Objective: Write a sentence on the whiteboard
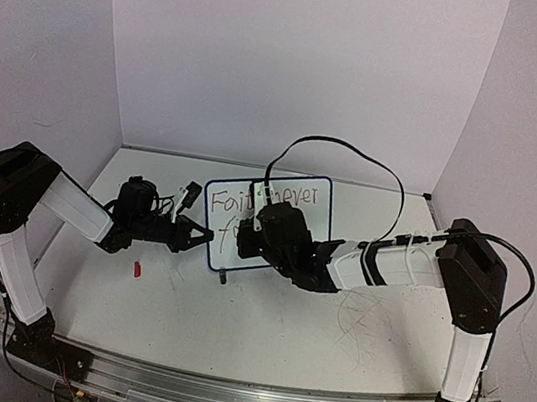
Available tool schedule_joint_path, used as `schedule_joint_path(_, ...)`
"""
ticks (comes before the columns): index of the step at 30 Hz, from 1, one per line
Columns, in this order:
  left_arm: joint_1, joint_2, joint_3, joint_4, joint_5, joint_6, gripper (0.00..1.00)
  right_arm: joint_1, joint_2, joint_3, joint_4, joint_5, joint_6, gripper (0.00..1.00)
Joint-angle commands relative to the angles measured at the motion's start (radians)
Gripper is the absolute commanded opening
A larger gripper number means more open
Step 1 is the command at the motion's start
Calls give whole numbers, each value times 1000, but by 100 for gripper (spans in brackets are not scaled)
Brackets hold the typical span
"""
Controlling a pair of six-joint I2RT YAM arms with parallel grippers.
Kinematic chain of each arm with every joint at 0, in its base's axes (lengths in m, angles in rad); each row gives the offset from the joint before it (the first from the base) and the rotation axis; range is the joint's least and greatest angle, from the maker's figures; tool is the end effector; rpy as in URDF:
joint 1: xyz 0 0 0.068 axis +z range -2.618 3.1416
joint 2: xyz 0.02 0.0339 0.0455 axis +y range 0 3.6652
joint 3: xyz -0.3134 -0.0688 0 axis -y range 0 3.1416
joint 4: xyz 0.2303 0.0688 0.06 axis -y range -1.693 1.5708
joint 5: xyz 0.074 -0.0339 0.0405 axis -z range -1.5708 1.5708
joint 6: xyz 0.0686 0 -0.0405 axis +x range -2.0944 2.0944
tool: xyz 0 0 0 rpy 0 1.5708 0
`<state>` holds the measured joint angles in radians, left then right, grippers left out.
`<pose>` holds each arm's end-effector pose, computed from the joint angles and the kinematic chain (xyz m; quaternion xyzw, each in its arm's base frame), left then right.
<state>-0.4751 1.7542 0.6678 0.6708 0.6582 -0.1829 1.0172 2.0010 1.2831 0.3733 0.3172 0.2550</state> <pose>0.2964 -0.1996 0.1940 0.2900 0.7587 -0.4232 0.4015 0.2783 0.4095 0.2450 -0.2160 0.7835 0.2336 0.5338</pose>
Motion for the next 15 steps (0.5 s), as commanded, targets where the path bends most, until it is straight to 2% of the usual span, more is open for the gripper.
schedule_joint_path(1,0,5,19,-55,-67,54,0,-46,-22,44,46,87,-22,0)
schedule_joint_path(15,-2,7,20,-56,-66,56,0,-58,-29,49,50,90,-36,0)
